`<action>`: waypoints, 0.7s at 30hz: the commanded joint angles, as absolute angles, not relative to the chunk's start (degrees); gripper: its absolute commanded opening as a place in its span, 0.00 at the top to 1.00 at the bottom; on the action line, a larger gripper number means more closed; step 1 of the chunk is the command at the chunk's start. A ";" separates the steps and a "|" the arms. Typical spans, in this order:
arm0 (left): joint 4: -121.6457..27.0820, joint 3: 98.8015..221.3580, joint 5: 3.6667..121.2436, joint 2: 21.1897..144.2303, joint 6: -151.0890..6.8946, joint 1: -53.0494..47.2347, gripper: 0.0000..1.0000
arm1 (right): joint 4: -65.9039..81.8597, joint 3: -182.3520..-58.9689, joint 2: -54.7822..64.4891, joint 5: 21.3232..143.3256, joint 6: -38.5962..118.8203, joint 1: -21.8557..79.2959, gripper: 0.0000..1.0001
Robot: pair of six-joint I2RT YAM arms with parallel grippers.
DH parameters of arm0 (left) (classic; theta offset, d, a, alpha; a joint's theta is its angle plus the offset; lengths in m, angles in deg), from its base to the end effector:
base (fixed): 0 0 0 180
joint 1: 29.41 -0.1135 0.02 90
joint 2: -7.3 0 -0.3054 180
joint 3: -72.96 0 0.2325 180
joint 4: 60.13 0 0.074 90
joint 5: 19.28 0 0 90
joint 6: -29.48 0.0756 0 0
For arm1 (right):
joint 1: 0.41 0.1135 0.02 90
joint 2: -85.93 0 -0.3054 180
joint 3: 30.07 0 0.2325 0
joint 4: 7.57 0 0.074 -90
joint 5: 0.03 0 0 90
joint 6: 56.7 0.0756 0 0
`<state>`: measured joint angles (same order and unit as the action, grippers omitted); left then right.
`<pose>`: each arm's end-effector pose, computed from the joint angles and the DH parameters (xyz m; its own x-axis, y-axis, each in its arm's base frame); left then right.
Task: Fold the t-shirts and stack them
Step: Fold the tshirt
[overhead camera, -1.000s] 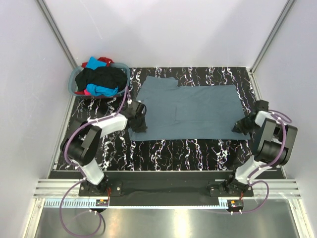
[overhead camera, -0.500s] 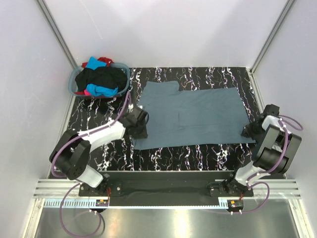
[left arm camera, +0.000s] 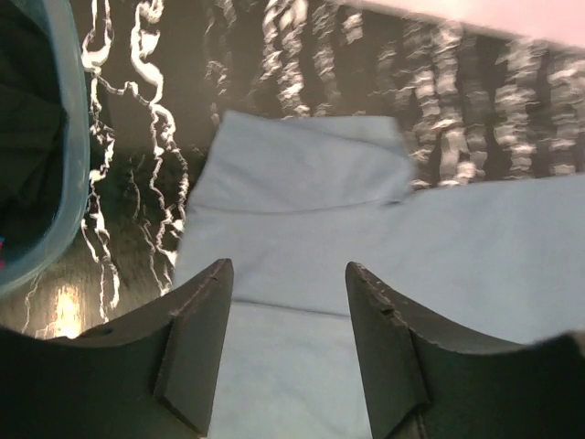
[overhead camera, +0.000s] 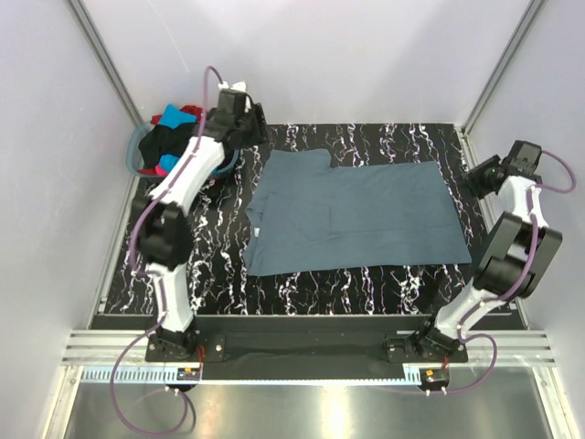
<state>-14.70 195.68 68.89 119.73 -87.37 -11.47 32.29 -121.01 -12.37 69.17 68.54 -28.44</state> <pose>0.4631 -0.1525 0.3512 -0.6388 -0.2677 -0.7213 0.0495 0.9213 -0.3857 0.3595 -0.1610 0.2797 -0.3985 0.8232 -0.4043 0.5587 0.5675 0.6048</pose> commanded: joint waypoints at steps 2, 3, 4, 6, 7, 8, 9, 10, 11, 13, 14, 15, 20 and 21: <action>-11.08 205.58 67.99 130.60 -83.29 -11.92 0.40 | 31.02 -131.93 -22.68 66.94 70.73 -27.22 0.59; -10.99 209.34 68.34 134.09 -83.02 -12.18 0.39 | 31.11 -135.43 -24.35 67.11 71.00 -26.95 0.54; -10.99 211.20 68.17 135.61 -82.76 -12.35 0.39 | 31.20 -137.12 -27.59 67.55 71.18 -26.78 0.50; -11.16 216.29 67.64 140.43 -82.49 -12.79 0.39 | 31.64 -141.33 -30.51 68.08 71.53 -26.07 0.48; -11.16 217.97 67.64 142.11 -82.14 -12.80 0.38 | 31.73 -142.75 -33.22 68.43 71.44 -25.81 0.48; -11.16 219.47 67.64 143.52 -81.44 -12.71 0.38 | 32.16 -144.07 -34.55 68.78 71.18 -25.37 0.49; -11.34 221.57 67.81 144.67 -81.09 -12.88 0.37 | 32.43 -146.95 -36.04 68.87 71.00 -24.76 0.49; -11.60 222.46 67.99 146.85 -80.91 -12.97 0.38 | 33.13 -148.37 -38.84 69.31 71.18 -24.32 0.50; -11.95 222.99 68.17 147.66 -80.82 -13.15 0.37 | 33.57 -149.78 -40.18 69.49 71.87 -24.05 0.50; -13.36 223.35 69.13 149.15 -80.82 -13.67 0.37 | 34.36 -153.30 -43.94 69.14 73.19 -23.35 0.52; -14.06 223.09 69.40 149.33 -81.17 -13.76 0.37 | 34.36 -154.35 -44.93 69.14 74.33 -23.09 0.53; -15.63 222.22 69.57 149.42 -81.43 -14.20 0.36 | 34.36 -155.93 -45.72 69.31 74.69 -22.82 0.53; -19.68 221.59 67.12 151.70 -83.36 -15.34 0.34 | 34.54 -160.42 -49.94 73.00 76.27 -21.50 0.53; -20.04 221.85 66.16 152.32 -83.89 -15.52 0.33 | 34.63 -161.64 -50.55 73.18 76.62 -21.41 0.53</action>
